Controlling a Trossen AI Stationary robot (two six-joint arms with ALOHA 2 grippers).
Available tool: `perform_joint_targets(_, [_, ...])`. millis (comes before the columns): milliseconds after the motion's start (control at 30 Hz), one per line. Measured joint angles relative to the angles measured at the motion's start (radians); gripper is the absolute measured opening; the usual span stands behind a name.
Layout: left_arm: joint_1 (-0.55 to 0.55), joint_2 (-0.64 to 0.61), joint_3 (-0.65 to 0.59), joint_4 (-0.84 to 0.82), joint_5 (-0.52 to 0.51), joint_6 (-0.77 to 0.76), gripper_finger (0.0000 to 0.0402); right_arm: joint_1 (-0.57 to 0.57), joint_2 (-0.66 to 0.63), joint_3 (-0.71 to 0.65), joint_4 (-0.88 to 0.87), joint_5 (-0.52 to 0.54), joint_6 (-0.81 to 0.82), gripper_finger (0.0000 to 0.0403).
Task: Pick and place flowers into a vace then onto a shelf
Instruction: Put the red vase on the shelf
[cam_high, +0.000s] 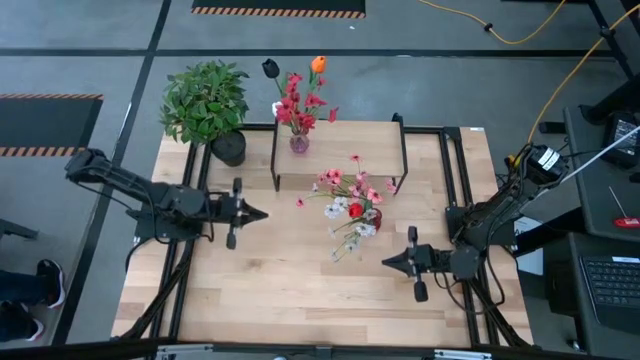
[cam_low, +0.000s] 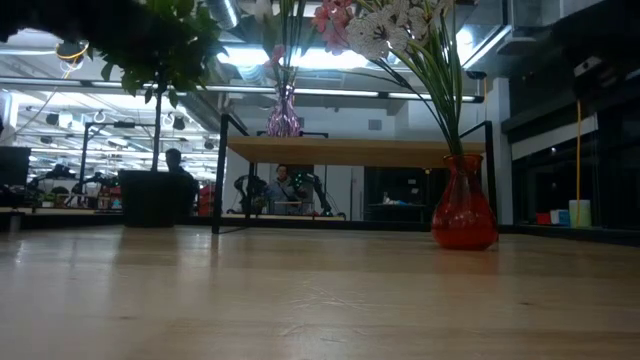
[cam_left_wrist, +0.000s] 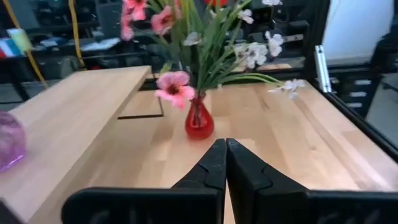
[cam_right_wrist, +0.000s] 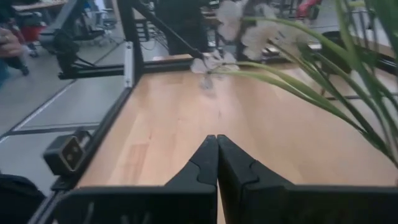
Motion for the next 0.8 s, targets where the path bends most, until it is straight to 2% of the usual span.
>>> perform_joint_targets(167, [-0.030, -0.054, -0.074, 0.052, -0.048, 0.009, 0.0003, -0.001, -0.001, 0.000, -0.049, 0.059, 0.049, 0.0000])
perform_joint_targets(333, [-0.046, -0.101, -0.139, 0.091, -0.041, 0.064, 0.0003, -0.001, -0.015, 0.000, -0.064, 0.059, 0.051, 0.0000])
perform_joint_targets(500, [-0.047, -0.165, -0.198, 0.131, -0.092, 0.106, 0.0002, 0.001, -0.039, 0.000, -0.090, 0.057, 0.049, 0.0000])
perform_joint_targets(800, [-0.027, -0.346, -0.308, 0.136, -0.071, 0.161, 0.0003, 0.015, -0.143, 0.000, -0.214, 0.081, 0.022, 0.0000])
